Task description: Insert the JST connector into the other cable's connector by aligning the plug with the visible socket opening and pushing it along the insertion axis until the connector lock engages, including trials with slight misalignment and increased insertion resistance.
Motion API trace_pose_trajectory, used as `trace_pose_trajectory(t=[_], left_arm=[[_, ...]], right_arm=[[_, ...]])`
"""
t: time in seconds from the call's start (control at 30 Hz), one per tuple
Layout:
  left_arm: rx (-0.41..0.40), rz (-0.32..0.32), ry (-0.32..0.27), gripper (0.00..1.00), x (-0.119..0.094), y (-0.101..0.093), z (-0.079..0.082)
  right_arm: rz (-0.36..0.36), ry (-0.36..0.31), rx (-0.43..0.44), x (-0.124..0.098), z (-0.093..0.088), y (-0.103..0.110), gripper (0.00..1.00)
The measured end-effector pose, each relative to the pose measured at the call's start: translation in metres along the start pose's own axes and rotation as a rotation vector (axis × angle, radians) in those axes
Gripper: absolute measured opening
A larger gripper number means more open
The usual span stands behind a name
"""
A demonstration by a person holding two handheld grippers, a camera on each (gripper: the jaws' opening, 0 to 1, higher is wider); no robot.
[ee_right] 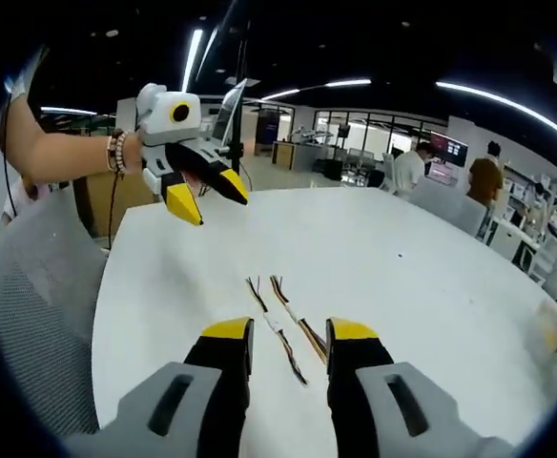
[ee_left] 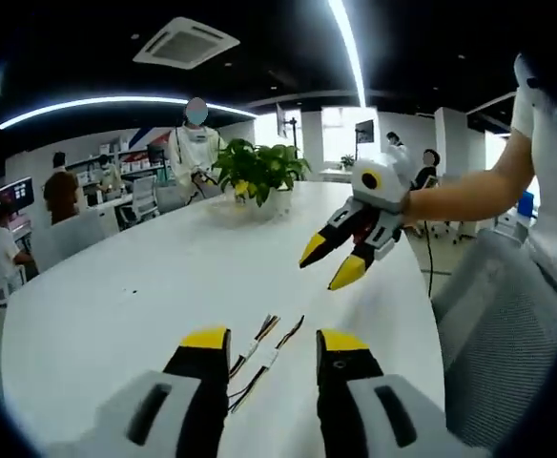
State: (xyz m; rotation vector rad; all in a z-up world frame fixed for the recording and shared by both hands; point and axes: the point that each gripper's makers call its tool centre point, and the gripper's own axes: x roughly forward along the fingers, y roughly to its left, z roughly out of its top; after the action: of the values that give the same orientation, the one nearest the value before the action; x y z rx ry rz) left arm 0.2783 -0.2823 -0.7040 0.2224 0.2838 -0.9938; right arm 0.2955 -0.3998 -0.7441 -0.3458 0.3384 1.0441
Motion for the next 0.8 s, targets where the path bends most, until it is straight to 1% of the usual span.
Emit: trace_pose_trajectory(t=[0.1, 0.2, 0.3, 0.37, 0.43, 0.53, 0.63, 0.73, 0.8], left_arm=[[0.007, 0.034, -0.024, 0.4, -0.013, -0.006, 0.008], [-0.027, 0.057, -0.049, 0.45, -0.025, -0.012, 0.013], [-0.04, 0.099, -0.076, 0.54, -0.037, -0.016, 0.014], [-0.078, 0.128, -0.098, 0.6, -0.044, -0.016, 0.011], [-0.115, 0.149, -0.097, 0.65, -0.05, -0.017, 0.007], [-0.139, 0.188, -0.11, 0.72, -0.062, -0.021, 0.003], [-0.162, 0.192, -0.131, 0.75, -0.074, -0.033, 0.005], [-0.153, 0.233, -0.14, 0.84, -0.089, -0.039, 0.008], [-0.179, 0.251, -0.172, 0.87, -0.099, -0.043, 0.013]], right_arm=[[-0.023, -0.015, 0.012, -0.011, 0.004, 0.001, 0.29], [-0.028, -0.02, 0.015, -0.019, 0.006, 0.006, 0.31], [-0.031, -0.028, 0.011, -0.027, 0.007, 0.014, 0.34], [-0.032, -0.027, 0.01, -0.031, 0.006, 0.019, 0.36], [-0.03, -0.022, 0.015, -0.035, 0.004, 0.022, 0.37], [-0.034, -0.014, 0.015, -0.043, -0.001, 0.028, 0.39], [-0.033, -0.013, 0.017, -0.052, -0.004, 0.033, 0.42], [-0.046, -0.009, 0.017, -0.062, -0.01, 0.035, 0.46], [-0.052, -0.007, 0.031, -0.07, -0.014, 0.036, 0.47]])
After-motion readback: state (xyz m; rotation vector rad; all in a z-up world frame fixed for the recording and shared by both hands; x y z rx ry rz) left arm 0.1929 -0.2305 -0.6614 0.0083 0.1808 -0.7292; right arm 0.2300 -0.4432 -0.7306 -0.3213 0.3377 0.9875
